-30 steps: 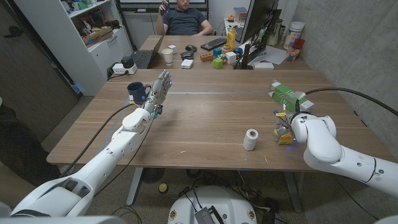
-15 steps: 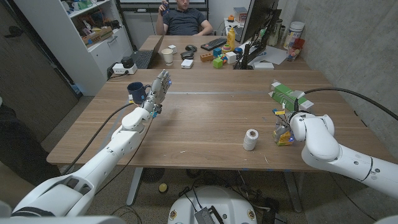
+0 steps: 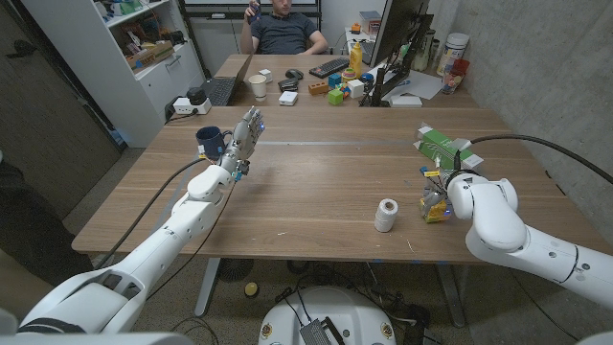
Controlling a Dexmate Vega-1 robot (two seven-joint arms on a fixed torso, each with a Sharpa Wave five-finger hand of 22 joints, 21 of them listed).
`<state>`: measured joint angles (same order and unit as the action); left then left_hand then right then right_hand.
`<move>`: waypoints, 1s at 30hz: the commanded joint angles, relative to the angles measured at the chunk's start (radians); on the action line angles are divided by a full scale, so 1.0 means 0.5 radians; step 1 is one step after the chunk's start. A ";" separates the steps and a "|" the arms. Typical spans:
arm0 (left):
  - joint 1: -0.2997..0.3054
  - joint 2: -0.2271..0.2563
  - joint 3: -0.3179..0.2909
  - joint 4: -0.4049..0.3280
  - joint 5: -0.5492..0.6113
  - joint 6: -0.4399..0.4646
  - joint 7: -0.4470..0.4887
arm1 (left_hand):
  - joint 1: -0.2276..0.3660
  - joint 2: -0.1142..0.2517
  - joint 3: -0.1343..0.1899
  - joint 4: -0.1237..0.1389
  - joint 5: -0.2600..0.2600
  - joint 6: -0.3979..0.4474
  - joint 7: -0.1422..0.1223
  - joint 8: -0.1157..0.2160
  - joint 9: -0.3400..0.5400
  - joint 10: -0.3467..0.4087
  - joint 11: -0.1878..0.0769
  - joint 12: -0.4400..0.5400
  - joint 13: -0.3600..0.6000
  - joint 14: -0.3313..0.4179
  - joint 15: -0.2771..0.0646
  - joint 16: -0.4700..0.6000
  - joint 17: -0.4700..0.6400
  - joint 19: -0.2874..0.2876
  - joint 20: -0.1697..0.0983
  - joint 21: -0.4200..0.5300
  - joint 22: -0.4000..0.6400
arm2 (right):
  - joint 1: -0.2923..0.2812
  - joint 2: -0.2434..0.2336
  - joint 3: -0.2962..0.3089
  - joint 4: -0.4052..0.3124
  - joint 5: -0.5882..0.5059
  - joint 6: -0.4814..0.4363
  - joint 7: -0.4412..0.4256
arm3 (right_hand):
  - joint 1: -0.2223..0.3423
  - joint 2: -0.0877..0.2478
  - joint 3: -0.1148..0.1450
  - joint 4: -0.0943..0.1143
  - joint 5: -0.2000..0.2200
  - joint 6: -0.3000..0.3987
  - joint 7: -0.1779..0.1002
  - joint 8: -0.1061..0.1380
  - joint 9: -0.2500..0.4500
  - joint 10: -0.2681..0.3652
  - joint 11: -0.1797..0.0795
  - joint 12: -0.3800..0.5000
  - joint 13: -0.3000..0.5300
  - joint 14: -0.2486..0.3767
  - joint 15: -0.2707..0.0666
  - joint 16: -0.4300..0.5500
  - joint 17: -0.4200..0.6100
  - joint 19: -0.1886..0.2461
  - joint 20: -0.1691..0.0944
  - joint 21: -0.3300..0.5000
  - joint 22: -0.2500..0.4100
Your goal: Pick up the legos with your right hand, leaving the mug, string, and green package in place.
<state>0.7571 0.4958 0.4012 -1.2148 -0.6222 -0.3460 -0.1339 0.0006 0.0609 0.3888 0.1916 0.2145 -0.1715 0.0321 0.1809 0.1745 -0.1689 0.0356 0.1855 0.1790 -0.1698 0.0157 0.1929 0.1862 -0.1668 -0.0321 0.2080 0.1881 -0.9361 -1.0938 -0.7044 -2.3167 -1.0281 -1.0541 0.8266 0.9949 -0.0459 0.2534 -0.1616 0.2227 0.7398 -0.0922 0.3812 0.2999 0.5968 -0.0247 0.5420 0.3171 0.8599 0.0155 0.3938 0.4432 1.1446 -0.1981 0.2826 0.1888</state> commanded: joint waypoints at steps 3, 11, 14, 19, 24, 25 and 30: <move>0.038 0.017 0.003 -0.069 0.014 0.015 0.032 | -0.006 0.233 -0.010 0.002 0.013 -0.073 0.011 0.005 0.003 -0.321 -0.003 0.014 0.008 -0.493 0.005 0.016 0.006 -0.256 -0.025 0.016 0.010 | -0.096 -0.067 0.100 -0.119 -0.028 -0.047 -0.091 | 0.448 0.420 0.025 0.013 -0.017 0.185 0.172 0.006 0.008 0.116 0.120 0.034 0.236 0.291 -0.486 -0.006 0.017 0.017 -0.004 0.018 0.011; 0.059 0.029 0.002 -0.112 0.021 0.020 0.053 | -0.005 0.235 -0.009 0.001 0.013 -0.075 0.011 0.004 0.003 -0.321 -0.004 0.014 0.008 -0.494 0.006 0.016 0.005 -0.257 -0.024 0.016 0.010 | -0.143 -0.102 0.165 -0.176 -0.023 -0.051 -0.134 | 0.460 0.425 0.029 0.025 -0.032 0.190 0.174 0.002 0.007 0.125 0.122 0.063 0.260 0.305 -0.483 -0.020 0.028 0.023 -0.002 0.028 0.012; 0.064 0.031 0.002 -0.123 0.023 0.021 0.057 | -0.004 0.235 -0.009 0.001 0.013 -0.075 0.011 0.004 0.003 -0.322 -0.002 0.014 0.008 -0.494 0.007 0.015 0.005 -0.258 -0.023 0.015 0.010 | -0.159 -0.112 0.190 -0.194 -0.018 -0.061 -0.157 | 0.465 0.426 0.031 0.027 -0.037 0.192 0.176 0.000 0.006 0.125 0.123 0.071 0.269 0.314 -0.484 -0.023 0.034 0.021 -0.001 0.030 0.013; 0.070 0.033 0.003 -0.135 0.025 0.024 0.062 | -0.004 0.236 -0.008 0.001 0.013 -0.075 0.011 0.004 0.003 -0.322 -0.001 0.014 0.008 -0.493 0.007 0.016 0.005 -0.258 -0.023 0.015 0.010 | -0.210 -0.140 0.266 -0.238 0.054 -0.068 -0.251 | 0.472 0.428 0.033 0.032 -0.043 0.194 0.180 -0.003 0.006 0.132 0.128 0.088 0.281 0.324 -0.483 -0.028 0.041 0.025 0.000 0.037 0.014; 0.074 0.035 0.004 -0.142 0.028 0.022 0.065 | -0.004 0.236 -0.008 0.001 0.013 -0.075 0.010 0.004 0.003 -0.323 -0.003 0.014 0.008 -0.494 0.006 0.015 0.005 -0.259 -0.024 0.015 0.010 | -0.248 -0.172 0.331 -0.282 0.133 -0.066 -0.362 | 0.481 0.431 0.037 0.035 -0.049 0.202 0.184 -0.004 0.006 0.134 0.130 0.102 0.294 0.337 -0.483 -0.033 0.050 0.024 0.001 0.041 0.014; 0.075 0.034 0.003 -0.142 0.027 0.020 0.064 | -0.004 0.236 -0.008 0.001 0.013 -0.075 0.010 0.003 0.003 -0.323 -0.003 0.014 0.008 -0.494 0.006 0.015 0.005 -0.259 -0.024 0.015 0.010 | -0.246 -0.173 0.333 -0.290 0.137 -0.074 -0.373 | 0.483 0.431 0.038 0.035 -0.050 0.202 0.186 -0.005 0.006 0.132 0.131 0.104 0.297 0.338 -0.483 -0.035 0.051 0.023 0.001 0.042 0.015; 0.079 0.038 0.001 -0.147 0.033 0.012 0.068 | -0.004 0.236 -0.008 0.001 0.013 -0.075 0.010 0.003 0.003 -0.323 -0.004 0.014 0.008 -0.492 0.010 0.016 0.005 -0.259 -0.024 0.015 0.010 | -0.239 -0.193 0.340 -0.320 0.148 -0.102 -0.428 | 0.491 0.436 0.042 0.040 -0.055 0.211 0.191 -0.005 0.005 0.137 0.128 0.120 0.310 0.353 -0.482 -0.040 0.060 0.026 0.001 0.049 0.016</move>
<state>0.7908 0.5116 0.4026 -1.2791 -0.6103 -0.3359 -0.1048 0.0006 0.0609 0.3888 0.1916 0.2145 -0.1715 0.0320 0.1809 0.1745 -0.1689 0.0356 0.1855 0.1790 -0.1698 0.0157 0.1929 0.1863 -0.1667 -0.0321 0.2080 0.1881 -1.0399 -1.1663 -0.5702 -2.4382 -0.9886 -1.0870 0.6817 1.0041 -0.0551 0.2528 -0.1610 0.1984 0.7647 -0.0674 0.3760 0.2991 0.5981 -0.0230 0.5912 0.3171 0.8831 0.0247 0.3792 0.4685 1.1499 -0.1926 0.3000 0.1933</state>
